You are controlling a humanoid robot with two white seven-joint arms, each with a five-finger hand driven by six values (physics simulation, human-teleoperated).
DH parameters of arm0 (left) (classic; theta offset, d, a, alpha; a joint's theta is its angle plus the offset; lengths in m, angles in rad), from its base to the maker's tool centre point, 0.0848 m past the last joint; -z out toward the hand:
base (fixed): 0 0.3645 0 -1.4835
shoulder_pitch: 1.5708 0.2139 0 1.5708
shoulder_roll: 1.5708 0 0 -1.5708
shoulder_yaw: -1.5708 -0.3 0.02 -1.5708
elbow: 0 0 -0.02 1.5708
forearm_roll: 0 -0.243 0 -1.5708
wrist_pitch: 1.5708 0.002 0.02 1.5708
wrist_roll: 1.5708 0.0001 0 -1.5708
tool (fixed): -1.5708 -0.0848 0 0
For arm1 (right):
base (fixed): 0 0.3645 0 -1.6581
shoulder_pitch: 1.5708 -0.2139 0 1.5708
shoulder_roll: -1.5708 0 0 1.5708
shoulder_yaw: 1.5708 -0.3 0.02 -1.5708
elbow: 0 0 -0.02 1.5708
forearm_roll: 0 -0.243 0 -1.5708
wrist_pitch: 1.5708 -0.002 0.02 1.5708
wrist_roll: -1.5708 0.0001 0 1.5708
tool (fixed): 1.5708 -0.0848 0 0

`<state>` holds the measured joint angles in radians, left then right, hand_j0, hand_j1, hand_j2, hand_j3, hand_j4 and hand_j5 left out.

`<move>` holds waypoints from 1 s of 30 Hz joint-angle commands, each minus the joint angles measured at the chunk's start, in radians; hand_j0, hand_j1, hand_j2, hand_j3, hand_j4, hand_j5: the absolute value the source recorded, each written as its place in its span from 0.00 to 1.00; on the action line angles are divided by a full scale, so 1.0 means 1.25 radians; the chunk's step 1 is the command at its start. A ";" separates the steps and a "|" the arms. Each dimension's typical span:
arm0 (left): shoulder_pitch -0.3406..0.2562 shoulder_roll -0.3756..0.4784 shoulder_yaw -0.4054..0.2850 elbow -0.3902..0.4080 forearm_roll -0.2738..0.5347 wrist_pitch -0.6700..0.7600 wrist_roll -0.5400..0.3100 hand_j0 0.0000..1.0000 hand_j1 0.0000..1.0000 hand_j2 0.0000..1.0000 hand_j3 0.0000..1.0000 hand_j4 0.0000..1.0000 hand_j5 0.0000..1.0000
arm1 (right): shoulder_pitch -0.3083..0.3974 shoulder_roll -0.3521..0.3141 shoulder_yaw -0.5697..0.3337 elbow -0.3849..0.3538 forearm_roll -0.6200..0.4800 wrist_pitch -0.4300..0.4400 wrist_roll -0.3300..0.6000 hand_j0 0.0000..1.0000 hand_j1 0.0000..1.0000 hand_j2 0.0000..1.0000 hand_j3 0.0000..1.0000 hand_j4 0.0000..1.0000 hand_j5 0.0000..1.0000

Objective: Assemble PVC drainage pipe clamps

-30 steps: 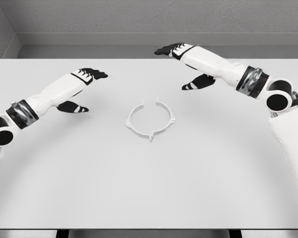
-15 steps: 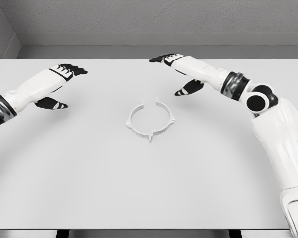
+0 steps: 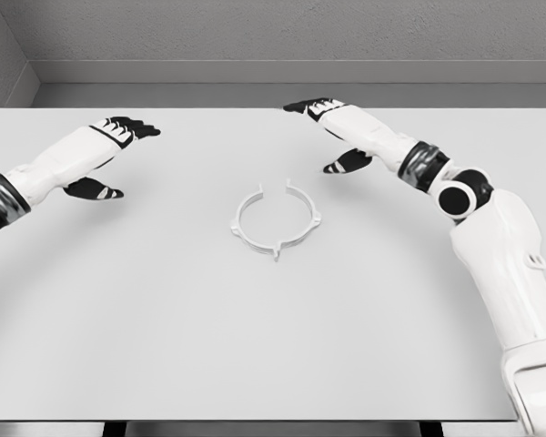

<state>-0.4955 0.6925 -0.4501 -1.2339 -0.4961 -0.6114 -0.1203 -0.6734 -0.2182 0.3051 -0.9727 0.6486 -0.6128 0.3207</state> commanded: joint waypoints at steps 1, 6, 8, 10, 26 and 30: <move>0.000 0.001 0.000 0.000 0.005 0.000 0.001 1.00 1.00 1.00 1.00 1.00 1.00 | 0.000 -0.010 -0.001 0.021 0.008 0.002 -0.033 1.00 1.00 1.00 1.00 1.00 1.00; 0.001 0.001 0.002 0.000 0.005 0.000 0.001 1.00 1.00 1.00 1.00 1.00 1.00 | 0.002 -0.002 0.026 0.027 0.021 0.002 -0.032 1.00 1.00 1.00 1.00 1.00 1.00; 0.001 0.001 0.002 0.000 0.005 0.000 0.002 1.00 1.00 1.00 1.00 1.00 1.00 | 0.004 -0.001 0.032 0.026 0.021 0.002 -0.032 1.00 1.00 1.00 1.00 1.00 1.00; 0.000 0.002 0.003 0.002 0.005 0.000 0.002 1.00 1.00 1.00 1.00 1.00 1.00 | 0.004 -0.001 0.054 0.026 0.021 0.002 -0.032 1.00 1.00 1.00 1.00 1.00 1.00; 0.001 0.003 0.012 0.007 0.005 0.000 0.002 1.00 1.00 1.00 1.00 1.00 1.00 | 0.005 0.017 0.096 0.027 0.022 0.002 -0.028 1.00 1.00 1.00 1.00 1.00 1.00; 0.001 0.003 0.012 0.007 0.005 0.000 0.002 1.00 1.00 1.00 1.00 1.00 1.00 | 0.005 0.017 0.098 0.037 0.024 0.002 -0.028 1.00 1.00 1.00 1.00 1.00 1.00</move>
<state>-0.4939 0.6956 -0.4363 -1.2256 -0.4961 -0.6114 -0.1188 -0.6673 -0.1957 0.4271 -0.9334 0.6831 -0.6121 0.2856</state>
